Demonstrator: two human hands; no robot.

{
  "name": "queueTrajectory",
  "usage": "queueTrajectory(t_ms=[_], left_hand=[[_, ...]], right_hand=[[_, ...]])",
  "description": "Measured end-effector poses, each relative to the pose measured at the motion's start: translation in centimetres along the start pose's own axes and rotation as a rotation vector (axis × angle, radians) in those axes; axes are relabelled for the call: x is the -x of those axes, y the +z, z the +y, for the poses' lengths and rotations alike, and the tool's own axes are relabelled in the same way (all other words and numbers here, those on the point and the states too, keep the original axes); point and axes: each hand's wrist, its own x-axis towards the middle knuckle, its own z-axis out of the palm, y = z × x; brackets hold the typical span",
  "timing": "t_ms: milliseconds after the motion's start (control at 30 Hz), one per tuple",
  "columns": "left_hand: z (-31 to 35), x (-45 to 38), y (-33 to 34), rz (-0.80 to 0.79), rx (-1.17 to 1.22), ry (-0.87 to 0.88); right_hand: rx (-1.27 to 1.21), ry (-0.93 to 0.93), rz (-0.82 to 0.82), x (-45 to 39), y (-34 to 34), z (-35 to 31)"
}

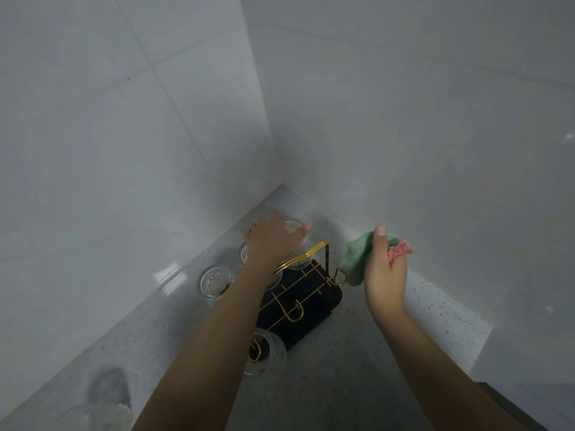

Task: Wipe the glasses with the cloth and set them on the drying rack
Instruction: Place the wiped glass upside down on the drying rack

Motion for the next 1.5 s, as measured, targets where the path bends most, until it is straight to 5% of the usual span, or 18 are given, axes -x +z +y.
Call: queueTrajectory(t_ms=[500,667,1100,1500], left_hand=[[-6.8,13.3,-3.4,0.284,0.63,-0.082],[-13.4,19.4,-2.8,0.316,0.658,-0.222],[-26.1,30.1,1.6,0.267,0.377,-0.371],[-31.6,32.9,6.0,0.19,0.322,-0.527]], right_hand=[[-0.023,0.273,-0.279,8.4,3.5,-0.8],[-0.003,0.429,-0.363,13.6,6.2,1.0],[0.119,0.377,-0.478,28.2,8.4,2.2],[0.185,0.383,-0.474,33.3,8.3,4.0]])
